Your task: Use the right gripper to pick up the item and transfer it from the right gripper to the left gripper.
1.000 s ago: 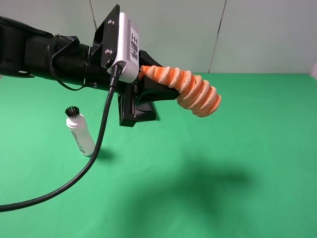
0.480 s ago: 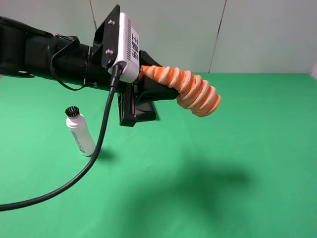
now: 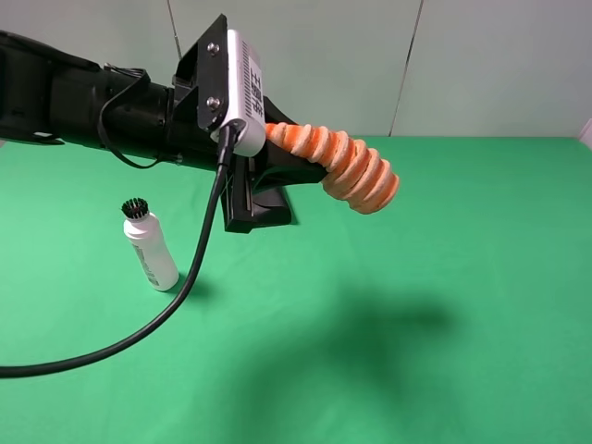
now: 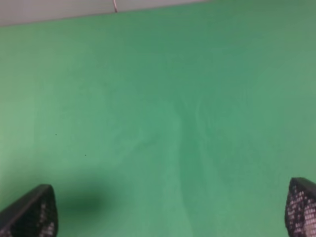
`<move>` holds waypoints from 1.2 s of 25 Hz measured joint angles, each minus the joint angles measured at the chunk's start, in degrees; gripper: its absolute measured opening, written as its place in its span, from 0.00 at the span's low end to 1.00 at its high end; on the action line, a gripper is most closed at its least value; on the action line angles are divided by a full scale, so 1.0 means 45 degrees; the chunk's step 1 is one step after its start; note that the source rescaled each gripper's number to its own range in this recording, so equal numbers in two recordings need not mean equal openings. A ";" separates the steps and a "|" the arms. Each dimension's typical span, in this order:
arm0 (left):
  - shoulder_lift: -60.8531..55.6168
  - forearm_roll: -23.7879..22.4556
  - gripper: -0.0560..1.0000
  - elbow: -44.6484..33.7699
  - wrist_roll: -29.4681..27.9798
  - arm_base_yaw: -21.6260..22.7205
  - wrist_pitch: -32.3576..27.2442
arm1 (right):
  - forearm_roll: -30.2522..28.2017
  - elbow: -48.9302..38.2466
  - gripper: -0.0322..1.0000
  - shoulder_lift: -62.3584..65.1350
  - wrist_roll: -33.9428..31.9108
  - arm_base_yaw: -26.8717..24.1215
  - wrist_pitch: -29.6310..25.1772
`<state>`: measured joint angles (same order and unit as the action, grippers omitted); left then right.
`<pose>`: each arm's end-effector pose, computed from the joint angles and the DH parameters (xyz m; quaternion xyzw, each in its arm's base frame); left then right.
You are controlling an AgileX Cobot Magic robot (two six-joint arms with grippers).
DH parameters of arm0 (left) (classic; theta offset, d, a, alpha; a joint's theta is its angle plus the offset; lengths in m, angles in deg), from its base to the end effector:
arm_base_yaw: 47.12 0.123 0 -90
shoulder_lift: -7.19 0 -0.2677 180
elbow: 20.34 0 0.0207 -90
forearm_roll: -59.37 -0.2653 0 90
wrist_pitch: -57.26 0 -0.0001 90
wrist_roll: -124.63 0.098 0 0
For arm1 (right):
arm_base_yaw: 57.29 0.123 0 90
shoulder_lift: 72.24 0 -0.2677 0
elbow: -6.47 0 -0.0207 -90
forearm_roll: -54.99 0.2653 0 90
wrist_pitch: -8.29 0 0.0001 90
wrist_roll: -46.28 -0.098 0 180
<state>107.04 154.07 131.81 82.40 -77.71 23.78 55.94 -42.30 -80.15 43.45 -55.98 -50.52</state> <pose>0.2615 -0.2173 0.1945 0.6103 0.6039 -0.2080 0.4686 0.0335 0.0022 0.2806 0.0111 0.8456 0.0276 0.5330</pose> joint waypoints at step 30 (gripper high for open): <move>-0.1980 -0.8817 0.08 -0.2135 -1.7444 0.2233 1.0868 | 0.0000 0.0000 1.00 0.0000 -0.0006 0.0000 0.0012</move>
<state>98.13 114.39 122.20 3.90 -67.66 72.69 55.94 -42.30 -80.15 43.42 -55.98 -50.47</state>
